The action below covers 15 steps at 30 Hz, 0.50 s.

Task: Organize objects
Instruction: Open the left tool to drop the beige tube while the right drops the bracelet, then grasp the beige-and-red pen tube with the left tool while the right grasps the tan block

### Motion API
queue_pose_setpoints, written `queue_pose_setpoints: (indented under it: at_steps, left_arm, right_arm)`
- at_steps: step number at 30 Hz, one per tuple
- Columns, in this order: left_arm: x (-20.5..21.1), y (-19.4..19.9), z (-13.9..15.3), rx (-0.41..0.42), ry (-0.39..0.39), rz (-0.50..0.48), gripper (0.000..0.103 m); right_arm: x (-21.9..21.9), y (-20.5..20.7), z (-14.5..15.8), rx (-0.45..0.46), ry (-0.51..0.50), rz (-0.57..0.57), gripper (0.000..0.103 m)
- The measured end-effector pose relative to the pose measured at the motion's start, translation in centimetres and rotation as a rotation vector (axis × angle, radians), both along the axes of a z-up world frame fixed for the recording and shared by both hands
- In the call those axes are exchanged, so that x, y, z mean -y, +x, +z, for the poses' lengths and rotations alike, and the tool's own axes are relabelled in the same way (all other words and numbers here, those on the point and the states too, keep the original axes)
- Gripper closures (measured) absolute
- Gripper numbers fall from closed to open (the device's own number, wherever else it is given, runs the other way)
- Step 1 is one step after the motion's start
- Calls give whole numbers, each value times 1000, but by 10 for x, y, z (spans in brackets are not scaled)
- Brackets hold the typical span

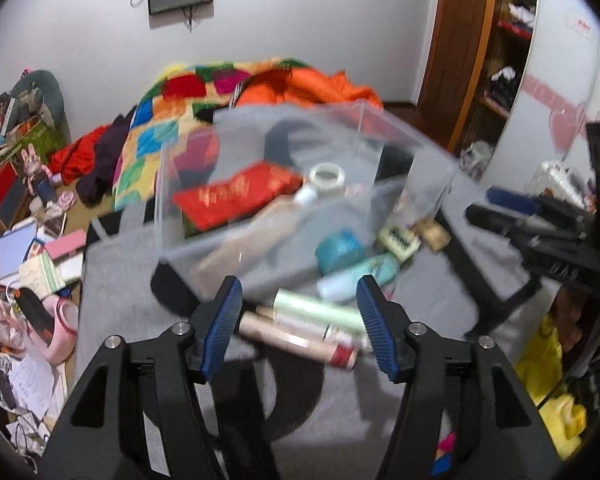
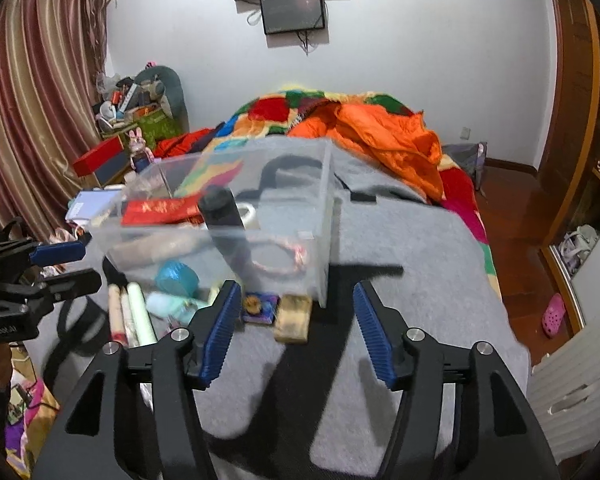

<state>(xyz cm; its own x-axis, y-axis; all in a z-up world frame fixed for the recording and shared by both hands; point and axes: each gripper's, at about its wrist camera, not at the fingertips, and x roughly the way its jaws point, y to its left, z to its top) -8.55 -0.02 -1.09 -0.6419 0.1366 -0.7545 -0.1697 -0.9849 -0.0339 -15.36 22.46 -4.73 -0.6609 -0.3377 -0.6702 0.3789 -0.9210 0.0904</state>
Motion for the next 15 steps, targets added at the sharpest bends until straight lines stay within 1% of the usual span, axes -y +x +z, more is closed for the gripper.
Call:
queue_pose_setpoints:
  at_steps: [1, 4, 8, 9, 10, 11, 12, 15]
  left_arm:
    - [2, 1, -8, 20, -2, 3, 34]
    - [9, 6, -26, 57, 4, 11, 26]
    - [17, 12, -40, 93, 11, 18, 25]
    - [18, 13, -43, 99, 17, 16, 22]
    - [19, 14, -45, 105, 19, 16, 13]
    - [20, 13, -47, 115, 20, 17, 10]
    - [21, 12, -49, 128, 21, 20, 8]
    - [22, 6, -52, 155, 45, 11, 8]
  right_arm:
    - [-1, 1, -3, 8, 9, -1, 48]
    - [-5, 2, -16, 41, 38, -7, 48]
    - [-9, -1, -29, 78, 49, -14, 48]
    - [-9, -1, -31, 85, 50, -13, 48]
    - [-8, -2, -32, 91, 49, -12, 48]
    - [-6, -2, -33, 96, 50, -8, 48]
    - [-5, -3, -33, 98, 52, -5, 48]
    - [2, -4, -35, 105, 62, 12, 48]
